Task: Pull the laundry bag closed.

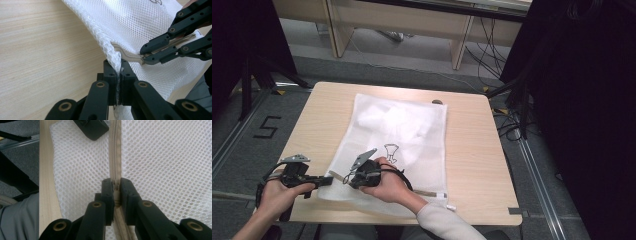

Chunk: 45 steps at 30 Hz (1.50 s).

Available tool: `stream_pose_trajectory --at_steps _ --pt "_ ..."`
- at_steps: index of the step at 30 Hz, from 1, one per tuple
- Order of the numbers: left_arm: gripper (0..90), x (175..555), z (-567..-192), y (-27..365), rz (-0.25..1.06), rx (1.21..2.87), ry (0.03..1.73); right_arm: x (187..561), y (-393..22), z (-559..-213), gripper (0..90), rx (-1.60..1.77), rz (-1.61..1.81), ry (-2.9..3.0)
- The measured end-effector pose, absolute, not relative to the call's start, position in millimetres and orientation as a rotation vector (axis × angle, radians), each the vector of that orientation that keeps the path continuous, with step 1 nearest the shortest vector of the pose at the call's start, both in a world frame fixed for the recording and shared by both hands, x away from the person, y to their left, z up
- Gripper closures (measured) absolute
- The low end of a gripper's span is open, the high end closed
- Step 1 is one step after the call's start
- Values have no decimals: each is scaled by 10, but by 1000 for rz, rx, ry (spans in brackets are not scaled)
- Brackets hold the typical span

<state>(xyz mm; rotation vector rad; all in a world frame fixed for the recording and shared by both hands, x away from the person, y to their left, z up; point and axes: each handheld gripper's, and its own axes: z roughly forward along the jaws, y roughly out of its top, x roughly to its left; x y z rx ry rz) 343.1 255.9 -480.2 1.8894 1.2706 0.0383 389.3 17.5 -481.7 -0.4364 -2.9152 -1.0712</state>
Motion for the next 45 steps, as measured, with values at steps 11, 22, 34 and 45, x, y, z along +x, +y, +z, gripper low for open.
stream_pose_trajectory --at_steps 11,22,34,45 --pt "854 3446 -4835 2565 45 1886 1286 3902 120 -4830 827 -457 -1081 -2896" --pt "854 3456 -4831 2602 61 1932 1273 3942 36 -4802 826 -472 -1086 -2902" --pt "854 3454 -4843 2574 68 1896 1290 3933 -12 -4772 826 -492 -1104 -2890" --pt "854 3460 -4839 2605 78 1942 1279 3964 -78 -4757 827 -454 -1101 -2914"
